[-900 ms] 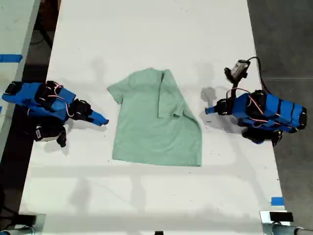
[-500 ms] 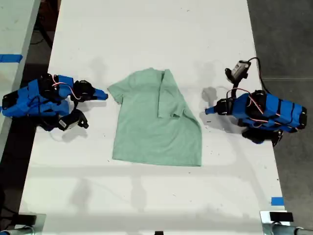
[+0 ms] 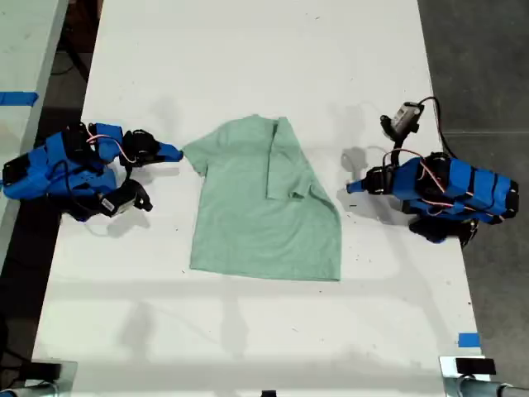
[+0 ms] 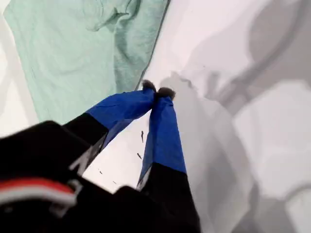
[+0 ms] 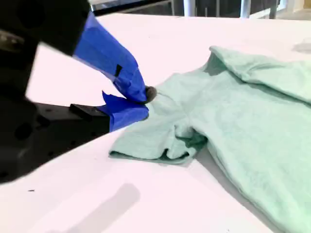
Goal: Fold t shirt
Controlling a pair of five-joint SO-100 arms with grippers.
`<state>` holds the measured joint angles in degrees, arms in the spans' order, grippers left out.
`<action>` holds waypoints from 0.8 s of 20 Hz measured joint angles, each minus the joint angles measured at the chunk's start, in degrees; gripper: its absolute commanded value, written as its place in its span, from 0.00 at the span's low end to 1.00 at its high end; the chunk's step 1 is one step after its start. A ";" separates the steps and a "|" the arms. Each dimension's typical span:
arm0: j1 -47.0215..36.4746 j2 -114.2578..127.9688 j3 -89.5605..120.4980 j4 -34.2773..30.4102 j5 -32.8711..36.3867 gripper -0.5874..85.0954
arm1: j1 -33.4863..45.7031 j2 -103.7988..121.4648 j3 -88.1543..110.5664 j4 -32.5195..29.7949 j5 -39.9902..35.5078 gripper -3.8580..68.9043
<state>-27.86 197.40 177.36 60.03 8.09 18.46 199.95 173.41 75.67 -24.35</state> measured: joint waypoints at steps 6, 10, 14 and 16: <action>-6.24 -60.82 -31.11 0.18 3.52 0.29 | 0.09 0.00 0.00 0.00 0.00 0.07; -11.95 -80.24 -36.21 -0.88 6.42 0.29 | 0.09 0.00 0.00 0.00 0.00 0.07; -14.85 -82.18 -36.21 -1.58 7.91 0.28 | 0.44 0.00 0.00 0.00 0.00 0.07; -15.64 -82.71 -39.02 -1.85 9.05 0.28 | 0.35 0.00 0.00 0.00 0.00 0.07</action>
<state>-43.51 114.70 138.34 58.18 17.14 18.81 199.95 173.41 75.67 -24.35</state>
